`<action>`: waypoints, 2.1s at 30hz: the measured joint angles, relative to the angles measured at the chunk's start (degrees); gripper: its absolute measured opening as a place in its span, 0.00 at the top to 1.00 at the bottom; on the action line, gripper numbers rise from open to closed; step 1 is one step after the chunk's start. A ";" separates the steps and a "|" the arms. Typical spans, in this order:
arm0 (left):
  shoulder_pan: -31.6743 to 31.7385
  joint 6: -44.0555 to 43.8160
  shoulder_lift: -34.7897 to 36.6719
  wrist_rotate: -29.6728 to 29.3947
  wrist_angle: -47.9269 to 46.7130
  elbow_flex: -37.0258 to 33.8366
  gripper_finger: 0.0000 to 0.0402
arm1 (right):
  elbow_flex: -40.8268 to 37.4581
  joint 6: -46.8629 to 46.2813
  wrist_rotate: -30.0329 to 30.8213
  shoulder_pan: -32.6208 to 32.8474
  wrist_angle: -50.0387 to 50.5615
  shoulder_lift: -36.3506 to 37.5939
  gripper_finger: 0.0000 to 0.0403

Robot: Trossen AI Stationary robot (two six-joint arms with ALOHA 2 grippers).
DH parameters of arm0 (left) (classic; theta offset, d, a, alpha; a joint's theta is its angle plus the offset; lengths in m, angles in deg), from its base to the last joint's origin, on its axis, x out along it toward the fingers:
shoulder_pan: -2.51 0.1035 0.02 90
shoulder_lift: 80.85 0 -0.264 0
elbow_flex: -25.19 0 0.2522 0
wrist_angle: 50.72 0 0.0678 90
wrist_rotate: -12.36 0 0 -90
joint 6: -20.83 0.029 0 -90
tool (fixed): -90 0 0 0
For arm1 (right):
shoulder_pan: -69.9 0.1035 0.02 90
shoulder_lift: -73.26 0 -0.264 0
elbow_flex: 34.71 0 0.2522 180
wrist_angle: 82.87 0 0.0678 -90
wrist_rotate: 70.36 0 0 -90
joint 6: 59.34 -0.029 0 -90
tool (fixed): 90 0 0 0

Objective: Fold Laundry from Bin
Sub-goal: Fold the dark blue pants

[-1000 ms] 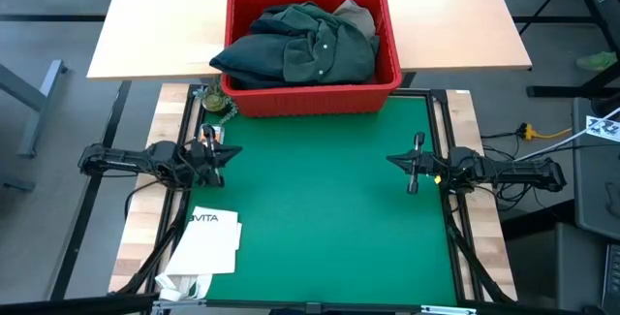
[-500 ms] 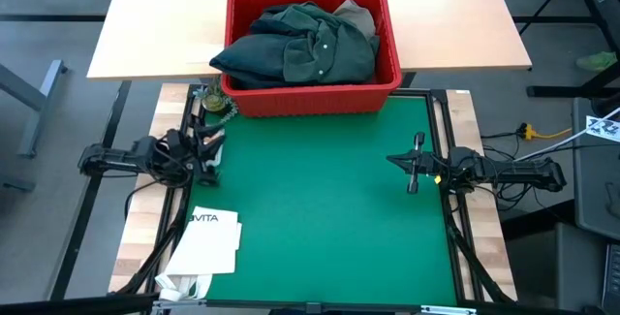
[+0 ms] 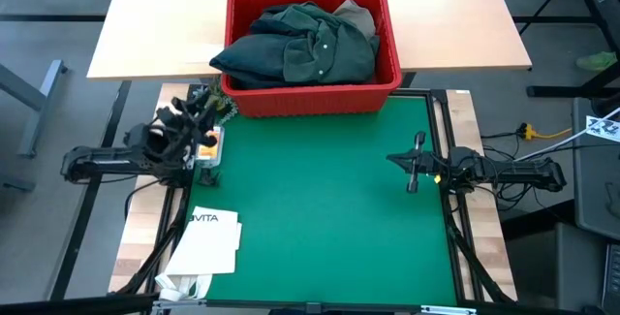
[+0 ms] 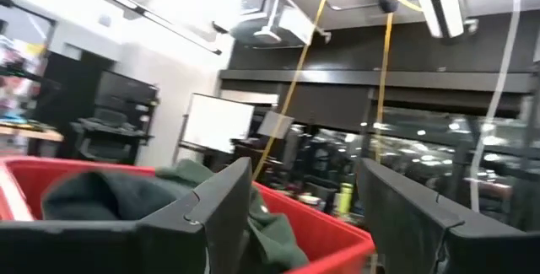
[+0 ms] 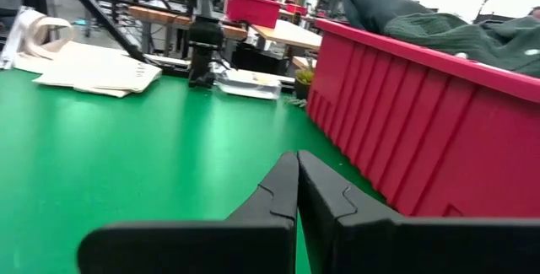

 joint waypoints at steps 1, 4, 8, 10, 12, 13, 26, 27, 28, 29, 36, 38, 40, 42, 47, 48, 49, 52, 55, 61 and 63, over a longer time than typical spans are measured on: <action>0.78 0.00 -2.08 0.02 -0.02 1.62 0.48 | 0.00 0.00 0.61 -0.01 -0.03 0.00 0.99; 3.26 0.08 -8.55 -0.01 -0.09 6.52 0.49 | 0.00 0.02 3.08 -0.02 -0.21 0.00 0.99; 6.65 0.11 -17.34 0.00 -0.57 13.49 0.49 | 0.01 1.53 4.98 -0.01 -0.31 0.00 0.99; 8.26 0.11 -21.57 0.00 -1.51 16.89 0.49 | 0.02 2.18 4.98 -0.02 -0.27 0.00 0.99; 9.98 0.14 -25.35 0.01 -2.82 20.12 0.49 | 0.02 2.73 4.96 0.00 -0.23 0.00 0.99; 10.89 0.15 -27.09 0.01 -3.32 21.59 0.49 | 0.02 2.91 4.96 -0.02 -0.21 0.00 0.99; 22.97 -0.19 -37.81 0.00 -32.68 41.03 0.49 | 0.04 2.97 4.91 -0.01 -0.03 0.00 0.99; 23.49 -0.16 -37.81 0.00 -35.61 42.09 0.49 | 0.04 2.97 4.90 -0.01 -0.01 0.00 0.99; 23.88 -0.05 -37.79 -0.01 -38.26 43.15 0.49 | 0.04 2.97 4.90 -0.02 -0.01 0.00 0.99; 24.20 0.16 -37.78 -0.01 -41.08 44.26 0.49 | 0.04 2.97 4.90 -0.01 -0.01 0.00 0.99; 26.43 7.38 -36.94 -0.30 -59.81 50.78 0.49 | 0.04 3.32 4.88 -0.02 0.03 0.00 0.99; 26.78 8.83 -36.87 -0.15 -64.17 51.23 0.49 | 0.04 3.34 4.88 -0.01 0.04 0.00 0.99; 26.99 9.20 -36.90 0.05 -67.52 51.32 0.49 | 0.04 3.34 4.88 -0.01 0.05 0.00 0.99; 27.46 9.27 -36.97 -0.04 -71.14 51.32 0.49 | 0.04 3.37 4.87 -0.02 0.05 0.00 0.99; 29.88 9.35 -38.20 -0.31 -75.22 51.32 0.49 | 0.04 3.38 4.88 -0.02 0.05 0.00 0.99; 30.40 9.35 -38.50 -0.33 -75.03 51.32 0.49 | 0.04 3.39 4.85 0.00 0.08 0.00 0.99; 31.01 9.63 -38.83 -0.33 -74.91 51.32 0.49 | 0.04 3.39 4.86 -0.02 0.07 0.00 0.99; 33.07 13.51 -39.94 -0.33 -74.51 51.32 0.49 | 0.04 3.39 4.85 -0.02 0.08 0.00 0.99; 35.00 15.84 -41.87 0.15 -74.42 51.32 0.49 | 0.04 3.50 4.85 -0.01 0.08 0.00 0.99; 37.99 19.40 -46.56 2.44 -72.93 51.32 0.49 | 0.04 4.70 4.85 -0.01 0.08 0.00 0.99; 38.48 19.74 -48.09 4.53 -71.38 51.32 0.49 | 0.04 4.70 4.87 0.00 0.08 0.00 0.99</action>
